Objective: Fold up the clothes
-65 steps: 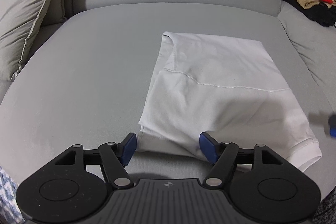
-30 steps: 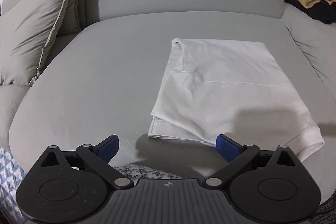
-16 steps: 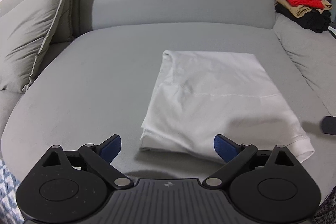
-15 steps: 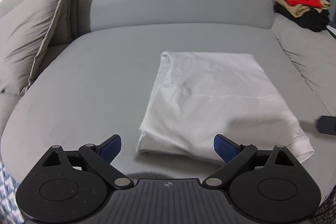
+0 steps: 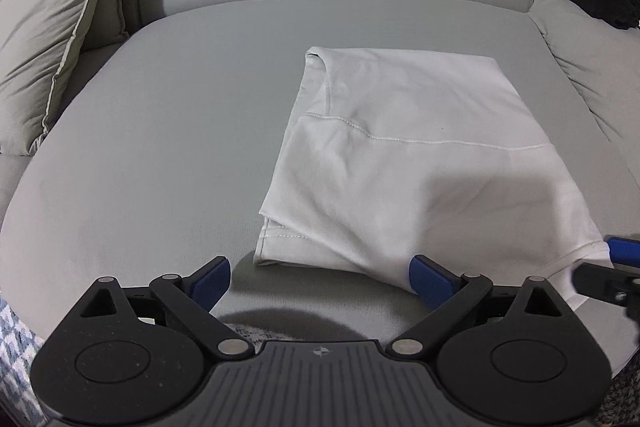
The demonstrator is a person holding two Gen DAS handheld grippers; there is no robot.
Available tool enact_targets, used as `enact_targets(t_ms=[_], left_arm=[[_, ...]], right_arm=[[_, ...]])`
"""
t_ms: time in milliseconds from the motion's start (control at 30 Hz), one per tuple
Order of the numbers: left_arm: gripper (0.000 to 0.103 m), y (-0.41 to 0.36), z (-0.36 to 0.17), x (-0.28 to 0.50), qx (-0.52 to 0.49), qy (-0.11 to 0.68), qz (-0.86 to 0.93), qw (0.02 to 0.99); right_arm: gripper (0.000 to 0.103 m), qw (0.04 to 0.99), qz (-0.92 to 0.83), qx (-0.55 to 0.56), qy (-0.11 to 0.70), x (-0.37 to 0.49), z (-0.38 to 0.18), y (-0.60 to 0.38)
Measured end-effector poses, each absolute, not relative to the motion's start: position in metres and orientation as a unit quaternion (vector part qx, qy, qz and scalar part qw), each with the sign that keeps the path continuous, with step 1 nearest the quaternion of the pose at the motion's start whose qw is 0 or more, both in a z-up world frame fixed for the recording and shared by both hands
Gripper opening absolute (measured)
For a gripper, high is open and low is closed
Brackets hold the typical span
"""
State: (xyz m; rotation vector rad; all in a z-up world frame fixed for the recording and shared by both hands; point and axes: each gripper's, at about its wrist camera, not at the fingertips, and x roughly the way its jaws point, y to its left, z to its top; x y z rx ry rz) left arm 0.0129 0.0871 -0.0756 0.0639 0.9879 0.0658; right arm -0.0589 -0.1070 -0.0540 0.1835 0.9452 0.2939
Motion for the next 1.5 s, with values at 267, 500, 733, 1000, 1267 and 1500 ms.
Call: enact_targets(t_ms=[267, 500, 733, 1000, 1267, 1500], left_arm=[[0.096, 0.090, -0.071, 0.007, 0.028, 0.451, 0.023, 0.892], [0.097, 0.098, -0.068, 0.006, 0.004, 0.447, 0.020, 0.894], [0.097, 0.110, -0.061, 0.009, -0.026, 0.454, 0.016, 0.891], [0.095, 0.138, -0.038, 0.028, -0.005, 0.435, 0.038, 0.900], [0.092, 0.180, -0.048, 0.064, -0.096, 0.448, 0.007, 0.889], [0.083, 0.207, -0.088, 0.093, -0.218, 0.511, -0.052, 0.830]], right_arm=[[0.089, 0.871, 0.135, 0.172, 0.441, -0.064, -0.043, -0.131], [0.094, 0.871, 0.123, 0.209, 0.428, -0.062, -0.039, -0.137], [0.097, 0.861, 0.124, 0.235, 0.433, -0.056, -0.040, -0.141], [0.102, 0.838, 0.122, 0.301, 0.439, -0.027, -0.043, -0.159], [0.101, 0.801, 0.119, 0.375, 0.450, 0.003, -0.073, -0.177], [0.085, 0.759, 0.133, 0.442, 0.459, 0.031, -0.101, -0.187]])
